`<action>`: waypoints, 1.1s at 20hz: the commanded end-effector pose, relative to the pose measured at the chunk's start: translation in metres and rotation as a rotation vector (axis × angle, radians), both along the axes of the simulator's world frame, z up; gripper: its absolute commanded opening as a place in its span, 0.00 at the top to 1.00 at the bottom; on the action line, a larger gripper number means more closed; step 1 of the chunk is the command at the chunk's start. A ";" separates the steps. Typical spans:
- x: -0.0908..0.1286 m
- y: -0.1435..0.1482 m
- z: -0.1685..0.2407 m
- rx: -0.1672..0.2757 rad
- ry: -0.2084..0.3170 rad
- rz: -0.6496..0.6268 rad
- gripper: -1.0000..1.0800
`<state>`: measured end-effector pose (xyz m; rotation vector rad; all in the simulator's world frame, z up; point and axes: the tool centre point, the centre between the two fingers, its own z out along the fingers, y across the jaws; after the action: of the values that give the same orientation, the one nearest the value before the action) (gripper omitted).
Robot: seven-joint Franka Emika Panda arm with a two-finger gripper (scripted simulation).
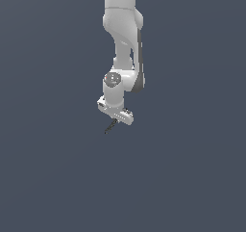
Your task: Pick up the object and move it to a goal position.
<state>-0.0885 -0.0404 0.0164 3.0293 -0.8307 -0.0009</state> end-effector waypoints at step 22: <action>-0.030 0.072 0.152 -0.001 -0.001 0.002 1.00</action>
<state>-0.1164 0.0269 0.1584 3.0305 -0.8269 0.0015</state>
